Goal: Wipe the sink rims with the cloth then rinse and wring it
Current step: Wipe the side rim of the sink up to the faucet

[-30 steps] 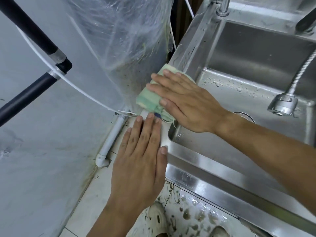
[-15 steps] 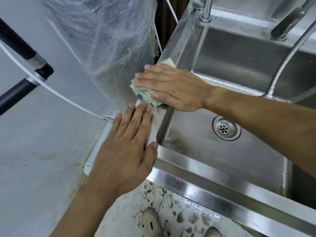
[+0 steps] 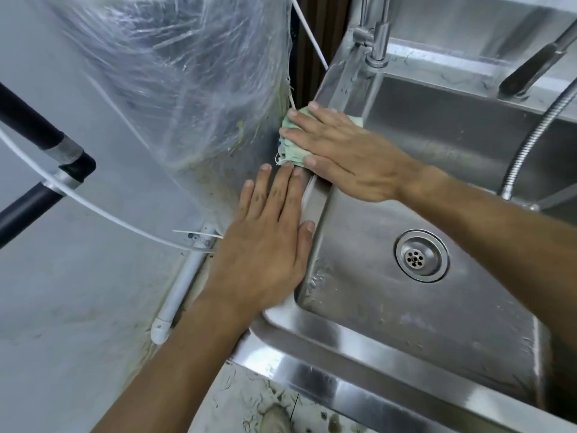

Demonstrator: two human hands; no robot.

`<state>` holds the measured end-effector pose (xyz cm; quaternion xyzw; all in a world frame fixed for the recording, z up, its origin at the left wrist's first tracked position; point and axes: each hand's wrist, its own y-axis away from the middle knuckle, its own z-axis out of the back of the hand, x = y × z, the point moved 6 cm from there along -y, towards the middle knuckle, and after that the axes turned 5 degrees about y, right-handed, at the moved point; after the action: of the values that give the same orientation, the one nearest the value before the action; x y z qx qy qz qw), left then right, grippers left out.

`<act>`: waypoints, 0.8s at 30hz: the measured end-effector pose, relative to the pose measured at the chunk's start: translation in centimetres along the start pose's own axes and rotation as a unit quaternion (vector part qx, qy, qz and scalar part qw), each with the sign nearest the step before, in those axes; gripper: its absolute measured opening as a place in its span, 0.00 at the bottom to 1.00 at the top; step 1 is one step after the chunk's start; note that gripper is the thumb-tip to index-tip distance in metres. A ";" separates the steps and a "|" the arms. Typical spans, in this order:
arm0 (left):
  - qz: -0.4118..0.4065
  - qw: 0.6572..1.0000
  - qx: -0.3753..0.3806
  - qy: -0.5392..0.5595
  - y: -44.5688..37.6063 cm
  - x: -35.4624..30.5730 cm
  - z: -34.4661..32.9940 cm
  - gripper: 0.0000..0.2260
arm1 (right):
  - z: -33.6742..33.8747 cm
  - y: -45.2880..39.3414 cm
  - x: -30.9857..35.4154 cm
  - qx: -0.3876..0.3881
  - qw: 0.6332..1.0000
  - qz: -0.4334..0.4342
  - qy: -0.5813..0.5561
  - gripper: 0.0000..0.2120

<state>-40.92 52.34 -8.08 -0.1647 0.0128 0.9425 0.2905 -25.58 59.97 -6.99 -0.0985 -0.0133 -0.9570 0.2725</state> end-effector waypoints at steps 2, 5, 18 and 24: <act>0.002 1.000 0.008 -0.007 -0.4 0.1 -0.1 0.29 | 0.1 -1.1 -1.9 -0.005 1.000 -0.001 0.006 0.25; -0.008 1.000 0.002 -0.016 -1.4 0.0 0.1 0.31 | 0.6 -2.4 -4.1 -0.067 0.994 -0.086 -0.021 0.24; -0.035 0.999 -0.011 -0.039 -3.6 -0.7 -0.2 0.29 | 0.4 -2.1 -6.0 -0.022 0.996 -0.081 -0.043 0.25; -0.019 1.000 0.023 0.001 -8.8 -1.1 0.0 0.32 | 2.0 -5.4 -11.3 -0.039 0.980 -0.188 -0.062 0.27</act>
<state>-35.19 59.09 -7.10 -0.1595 0.0312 0.9361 0.3120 -18.68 70.60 -7.07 -0.1641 -0.0114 -0.9829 0.0829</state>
